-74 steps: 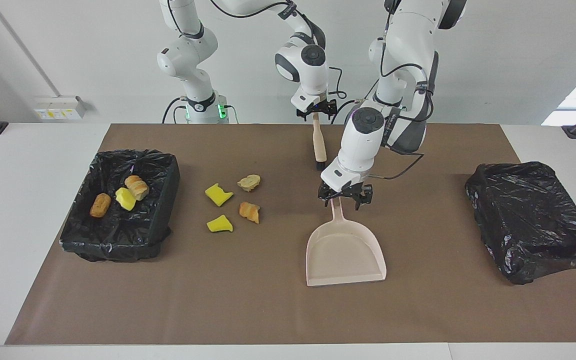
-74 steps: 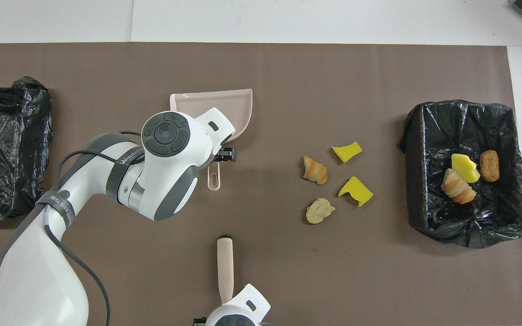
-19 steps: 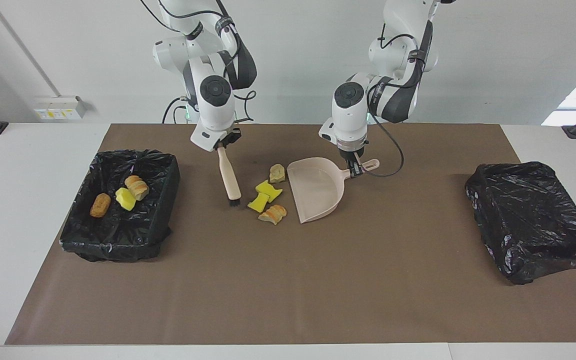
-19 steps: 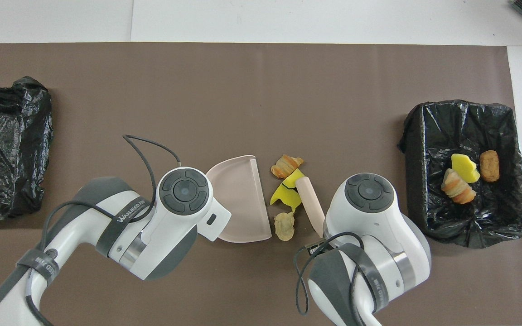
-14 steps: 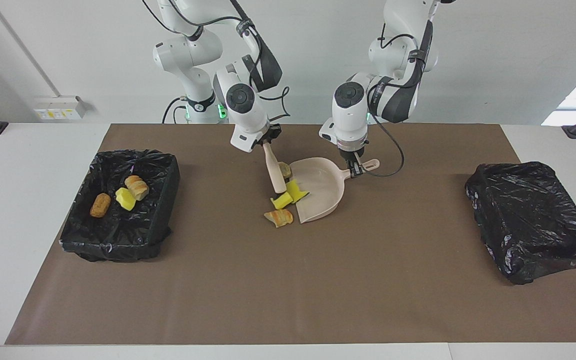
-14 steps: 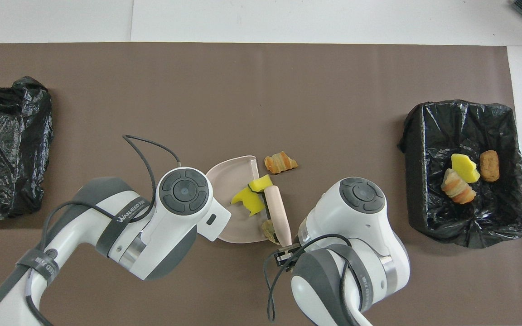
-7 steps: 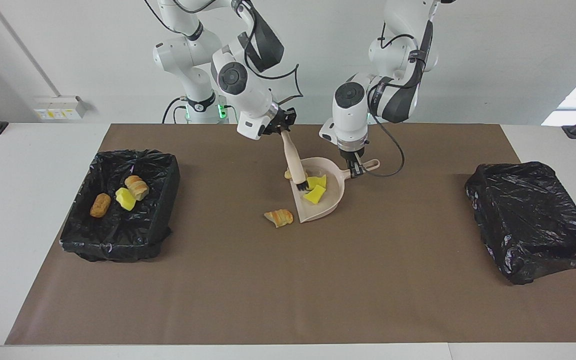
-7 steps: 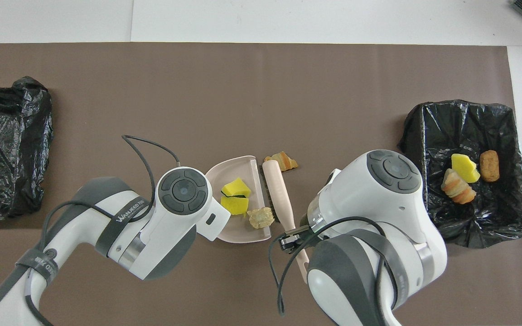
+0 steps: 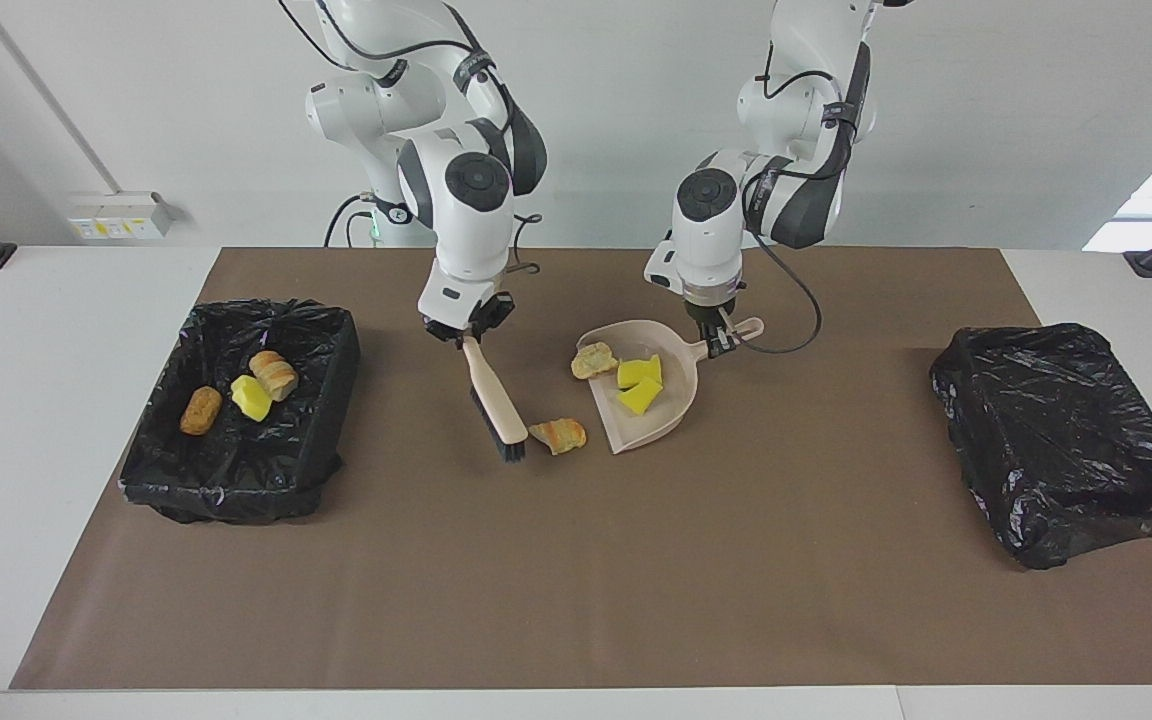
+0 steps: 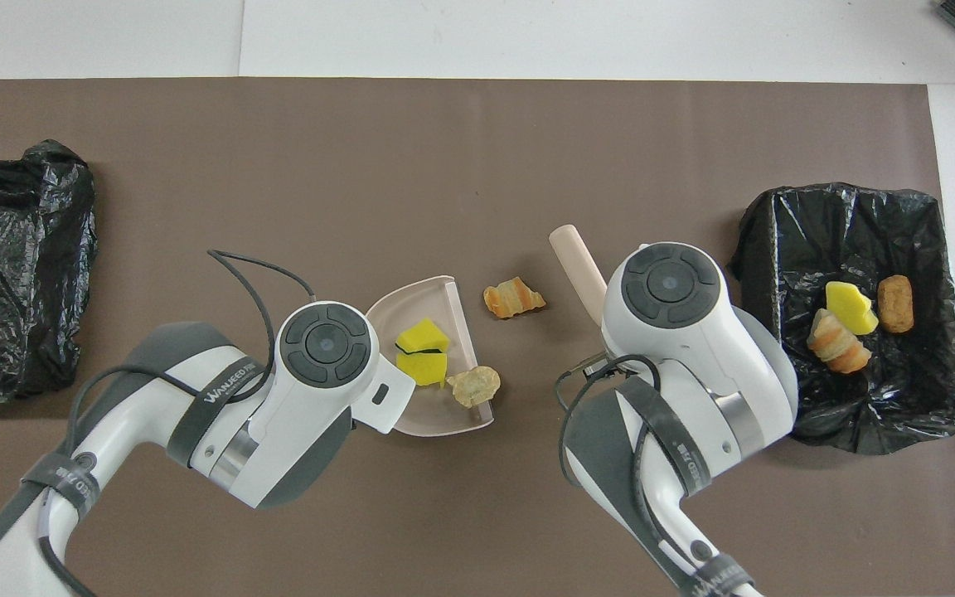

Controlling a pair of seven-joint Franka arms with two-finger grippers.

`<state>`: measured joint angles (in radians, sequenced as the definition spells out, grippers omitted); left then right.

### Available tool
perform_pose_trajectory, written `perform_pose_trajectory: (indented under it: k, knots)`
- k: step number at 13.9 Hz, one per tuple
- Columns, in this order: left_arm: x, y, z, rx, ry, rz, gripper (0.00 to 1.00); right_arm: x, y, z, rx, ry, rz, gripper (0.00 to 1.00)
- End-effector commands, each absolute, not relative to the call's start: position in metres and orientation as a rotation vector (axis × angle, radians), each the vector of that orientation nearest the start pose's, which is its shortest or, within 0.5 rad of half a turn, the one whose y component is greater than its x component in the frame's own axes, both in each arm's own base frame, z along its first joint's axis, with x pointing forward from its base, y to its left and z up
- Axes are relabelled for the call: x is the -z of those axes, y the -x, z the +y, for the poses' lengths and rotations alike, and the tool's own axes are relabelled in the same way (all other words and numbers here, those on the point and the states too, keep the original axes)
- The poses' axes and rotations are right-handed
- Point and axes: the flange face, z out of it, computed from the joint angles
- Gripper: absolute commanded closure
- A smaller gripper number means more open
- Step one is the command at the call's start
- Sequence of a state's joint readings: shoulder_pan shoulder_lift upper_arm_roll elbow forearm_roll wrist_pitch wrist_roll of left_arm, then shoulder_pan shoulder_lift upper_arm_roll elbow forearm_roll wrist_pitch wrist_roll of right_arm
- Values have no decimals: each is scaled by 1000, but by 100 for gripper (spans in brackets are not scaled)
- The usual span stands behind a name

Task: Sweep and dump trash in bin
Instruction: 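Sweep the remaining crumbs into the dustpan with the brush in the right gripper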

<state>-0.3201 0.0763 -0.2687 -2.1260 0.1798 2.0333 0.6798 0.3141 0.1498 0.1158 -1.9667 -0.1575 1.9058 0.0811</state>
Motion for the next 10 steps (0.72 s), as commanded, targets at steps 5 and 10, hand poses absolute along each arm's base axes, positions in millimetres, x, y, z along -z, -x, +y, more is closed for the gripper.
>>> perform_pose_trajectory:
  k: [5, 10]
  knots:
    - [-365, -446, -279, -232, 2348, 1848, 100, -350, -454, 301, -579, 2943, -659, 100]
    - [-365, -447, -279, -226, 2342, 1858, 100, -374, -424, 333, -669, 2734, -544, 100]
